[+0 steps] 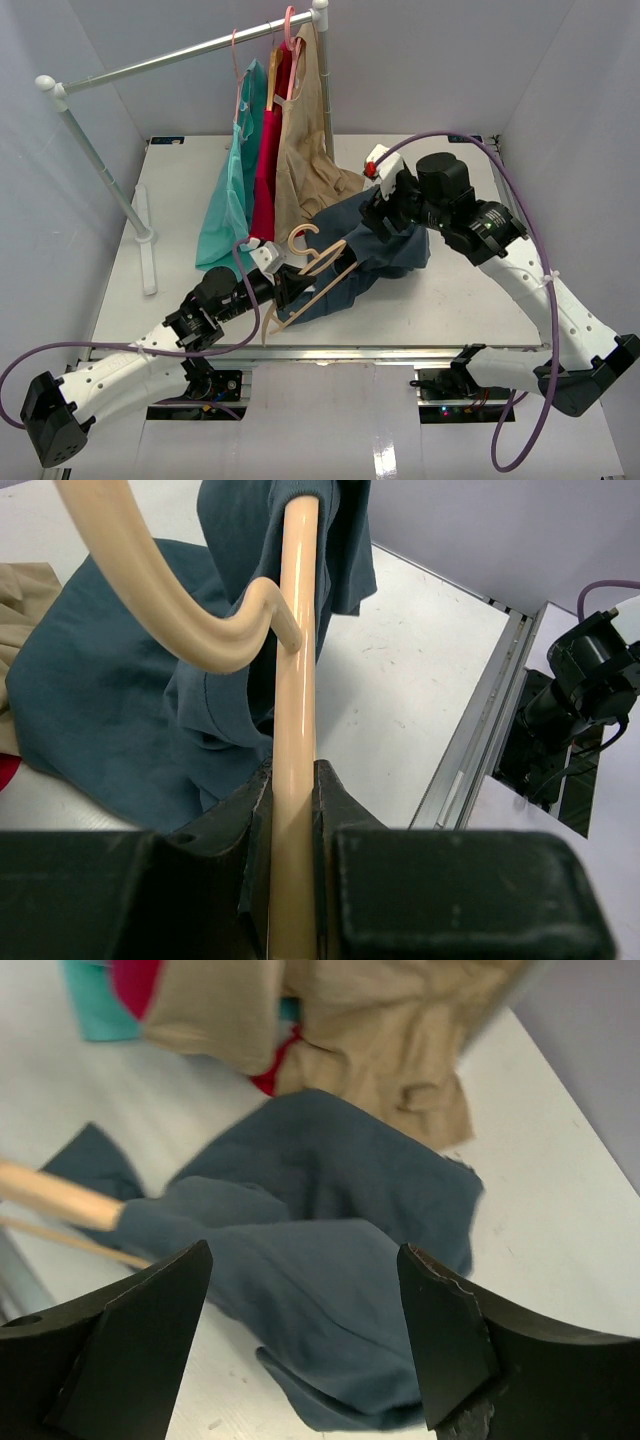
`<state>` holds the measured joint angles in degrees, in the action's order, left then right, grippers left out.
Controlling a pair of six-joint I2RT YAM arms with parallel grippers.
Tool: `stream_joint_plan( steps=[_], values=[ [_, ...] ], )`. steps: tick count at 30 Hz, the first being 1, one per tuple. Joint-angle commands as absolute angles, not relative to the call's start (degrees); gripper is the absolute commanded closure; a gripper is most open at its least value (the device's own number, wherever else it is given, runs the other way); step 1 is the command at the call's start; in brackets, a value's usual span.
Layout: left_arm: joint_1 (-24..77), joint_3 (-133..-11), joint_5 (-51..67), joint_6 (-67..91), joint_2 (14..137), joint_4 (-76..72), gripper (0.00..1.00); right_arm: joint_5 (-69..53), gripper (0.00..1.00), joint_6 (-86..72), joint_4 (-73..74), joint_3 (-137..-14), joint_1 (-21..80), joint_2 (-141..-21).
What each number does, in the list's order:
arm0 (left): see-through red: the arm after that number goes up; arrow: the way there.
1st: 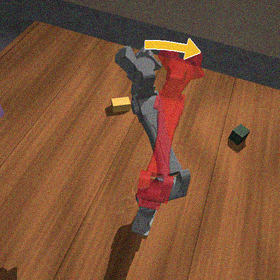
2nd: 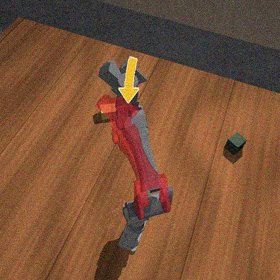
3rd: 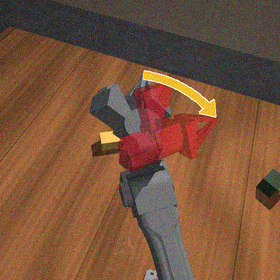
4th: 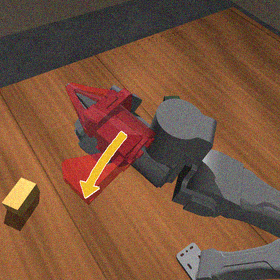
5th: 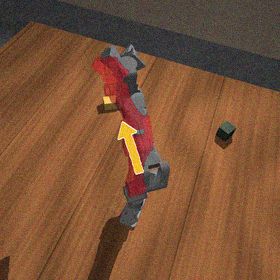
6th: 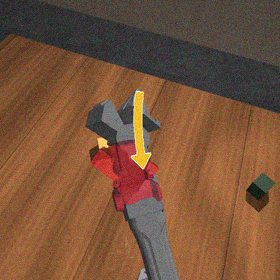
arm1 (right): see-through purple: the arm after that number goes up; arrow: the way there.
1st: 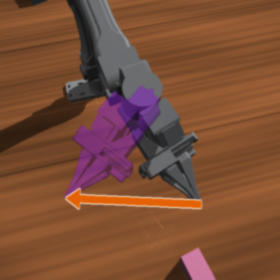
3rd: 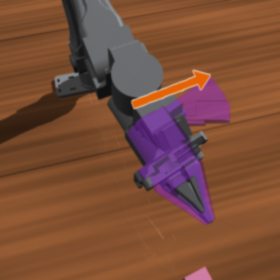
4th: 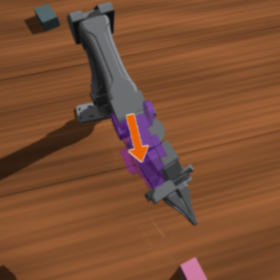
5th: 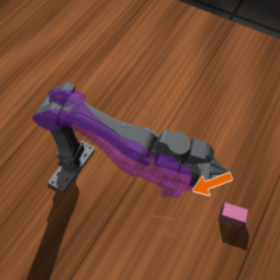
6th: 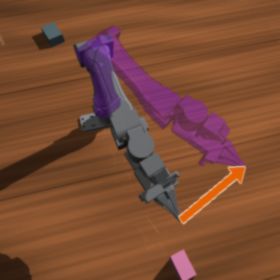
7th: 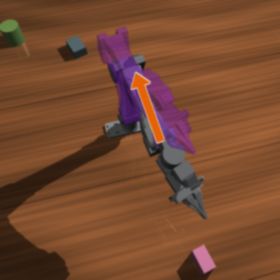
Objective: Place the t-shirt on the hanger
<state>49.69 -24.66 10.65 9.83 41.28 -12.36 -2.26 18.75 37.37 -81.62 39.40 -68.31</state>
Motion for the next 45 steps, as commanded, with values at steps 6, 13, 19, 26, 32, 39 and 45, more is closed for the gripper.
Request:
stream_joint_plan(
  steps=[6,13,19,26,32,39,45],
  values=[
    [49.89,-21.19,11.87,10.63,34.2,-15.91,1.0,-28.4,0.22,35.32,52.12,-88.68,39.46,-72.14],
    [49.92,-20.48,12.68,10.82,33.21,-15.82,1.0,-32.49,0.27,37.97,52.98,-84.79,36.83,-70.55],
    [49.92,-19.82,12.79,10.86,32.17,-16.12,1.0,-31.8,0.34,37.49,53.05,-82.88,36.39,-73.71],
    [49.92,-19.93,14.95,10.16,32.31,-18.02,1.0,-33.6,0.58,36.41,51.71,-83.15,36.32,-78.85],
    [49.92,-21.11,16.06,9.72,33.35,-19.19,1.0,-34.68,0.75,34.89,49.68,-81.34,36.82,-78.63],
    [49.92,-24.51,18.51,8.41,39.13,-22.36,1.0,-40.99,0.84,34.7,47.75,-79.41,38.78,-77.38],
    [49.92,-26.96,18.94,6.95,42.84,-23.6,1.0,-40.02,0.79,32.95,47.53,-78.45,41.91,-77.85]
  ],
)
